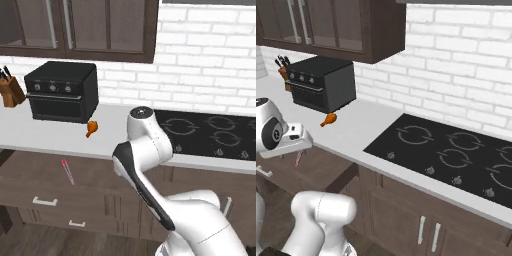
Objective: Pick the tongs from the drawer and place it on the counter.
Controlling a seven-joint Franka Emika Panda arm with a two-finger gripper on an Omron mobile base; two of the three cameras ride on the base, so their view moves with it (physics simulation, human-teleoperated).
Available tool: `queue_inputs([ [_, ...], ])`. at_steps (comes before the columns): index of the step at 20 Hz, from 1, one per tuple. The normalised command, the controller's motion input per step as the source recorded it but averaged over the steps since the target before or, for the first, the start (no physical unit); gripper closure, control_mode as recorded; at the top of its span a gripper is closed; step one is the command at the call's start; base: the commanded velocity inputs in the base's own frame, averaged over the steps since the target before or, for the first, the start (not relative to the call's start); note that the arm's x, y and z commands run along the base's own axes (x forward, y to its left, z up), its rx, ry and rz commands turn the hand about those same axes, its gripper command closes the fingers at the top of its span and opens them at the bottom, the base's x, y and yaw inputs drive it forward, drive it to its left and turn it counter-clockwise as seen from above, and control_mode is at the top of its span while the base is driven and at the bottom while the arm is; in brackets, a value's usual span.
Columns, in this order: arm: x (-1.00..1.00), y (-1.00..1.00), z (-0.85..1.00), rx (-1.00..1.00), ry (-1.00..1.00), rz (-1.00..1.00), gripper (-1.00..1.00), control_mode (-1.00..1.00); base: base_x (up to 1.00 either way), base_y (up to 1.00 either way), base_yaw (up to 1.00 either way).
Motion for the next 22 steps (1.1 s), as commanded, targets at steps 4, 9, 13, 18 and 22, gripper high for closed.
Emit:
queue_inputs([
  [4,0.64,1.0,-0.57,0.0,0.0,0.01,-1.0,-1.0,0.0,0.0,0.0],
  [9,0.42,0.83,-0.58,-0.01,0.13,0.18,-1.0,-1.0,0.0,0.0,0.0],
  [13,0.11,0.24,-0.45,-0.11,0.18,0.09,-1.0,-1.0,0.0,0.0,0.0],
  [18,0.26,0.2,-0.65,-0.02,0.14,0.16,-1.0,-1.0,0.0,0.0,0.0],
  [22,0.26,0.0,-0.35,0.02,-0.05,0.07,-1.0,-1.0,0.0,0.0,0.0],
])
